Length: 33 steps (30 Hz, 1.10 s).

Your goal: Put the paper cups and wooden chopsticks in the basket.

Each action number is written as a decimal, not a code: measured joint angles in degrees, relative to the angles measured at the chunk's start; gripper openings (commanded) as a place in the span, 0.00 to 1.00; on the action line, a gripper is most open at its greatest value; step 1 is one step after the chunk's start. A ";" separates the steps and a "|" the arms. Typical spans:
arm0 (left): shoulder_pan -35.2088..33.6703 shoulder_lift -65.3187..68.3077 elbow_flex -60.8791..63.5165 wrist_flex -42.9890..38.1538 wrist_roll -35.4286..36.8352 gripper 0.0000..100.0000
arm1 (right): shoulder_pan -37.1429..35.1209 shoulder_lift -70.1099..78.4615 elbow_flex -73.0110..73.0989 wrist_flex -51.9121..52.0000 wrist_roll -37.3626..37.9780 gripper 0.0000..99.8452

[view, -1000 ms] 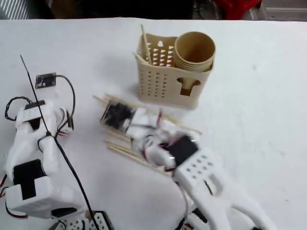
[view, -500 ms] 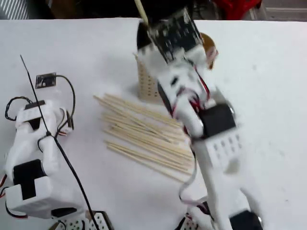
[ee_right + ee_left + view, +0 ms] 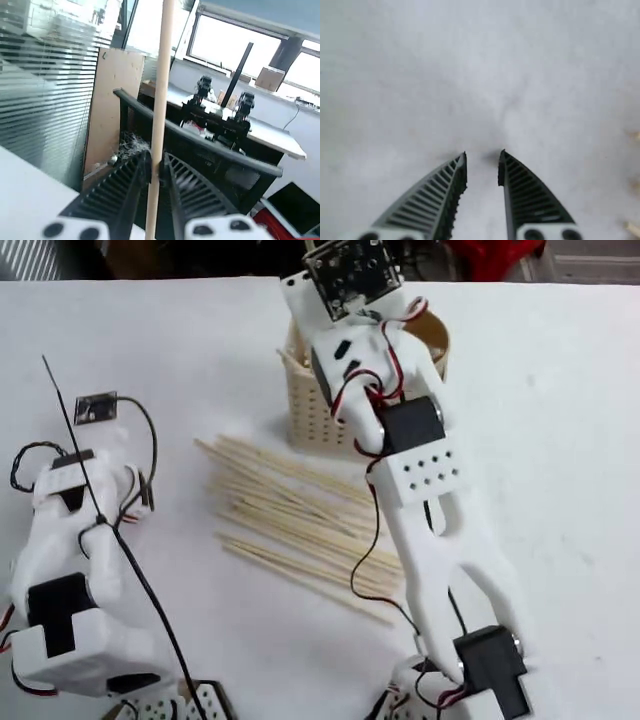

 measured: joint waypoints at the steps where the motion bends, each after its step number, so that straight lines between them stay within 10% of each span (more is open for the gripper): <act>1: 0.00 0.00 0.00 0.00 0.00 0.12 | 0.00 0.09 0.70 -0.26 0.00 0.02; 12: 0.00 0.00 0.00 0.00 0.00 0.12 | 0.44 0.09 2.20 -0.62 0.00 0.12; 21: 0.00 0.00 0.00 0.00 0.00 0.12 | 0.44 -0.53 2.20 7.91 0.00 0.02; 33: 0.00 0.00 0.00 0.00 0.00 0.12 | -7.21 -13.54 3.87 55.56 2.73 0.05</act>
